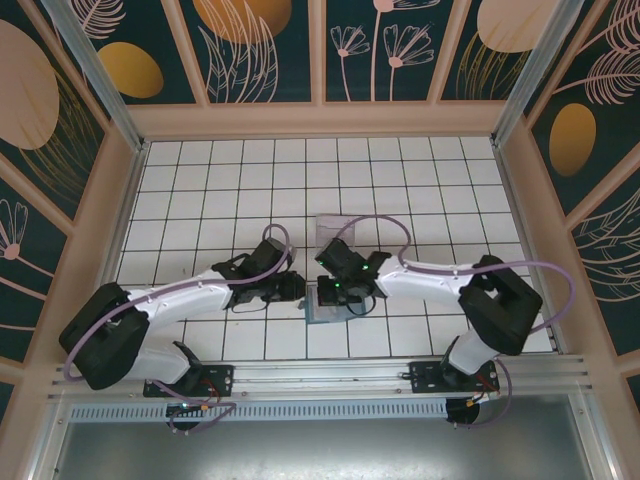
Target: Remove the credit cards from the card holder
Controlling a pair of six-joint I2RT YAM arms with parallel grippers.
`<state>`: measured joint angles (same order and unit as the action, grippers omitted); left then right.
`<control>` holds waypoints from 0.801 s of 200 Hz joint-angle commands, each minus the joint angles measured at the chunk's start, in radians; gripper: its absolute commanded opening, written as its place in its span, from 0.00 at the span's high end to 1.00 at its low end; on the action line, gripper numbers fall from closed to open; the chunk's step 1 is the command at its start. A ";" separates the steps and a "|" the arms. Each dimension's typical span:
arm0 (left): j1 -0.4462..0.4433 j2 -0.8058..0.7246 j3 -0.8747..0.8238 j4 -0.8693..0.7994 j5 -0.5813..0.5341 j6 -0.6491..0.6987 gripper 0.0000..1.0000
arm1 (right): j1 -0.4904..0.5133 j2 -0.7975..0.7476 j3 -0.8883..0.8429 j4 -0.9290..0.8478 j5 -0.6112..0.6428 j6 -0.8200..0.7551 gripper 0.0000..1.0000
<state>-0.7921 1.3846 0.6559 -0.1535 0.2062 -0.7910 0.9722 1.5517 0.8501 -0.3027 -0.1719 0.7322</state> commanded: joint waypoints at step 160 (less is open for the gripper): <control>-0.043 0.169 0.106 0.026 0.105 -0.040 0.80 | -0.122 -0.160 -0.266 0.371 -0.247 0.054 0.89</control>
<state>-0.8268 1.5204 0.7170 -0.1314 0.2672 -0.8394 0.8577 1.4261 0.5991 0.0589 -0.4183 0.7834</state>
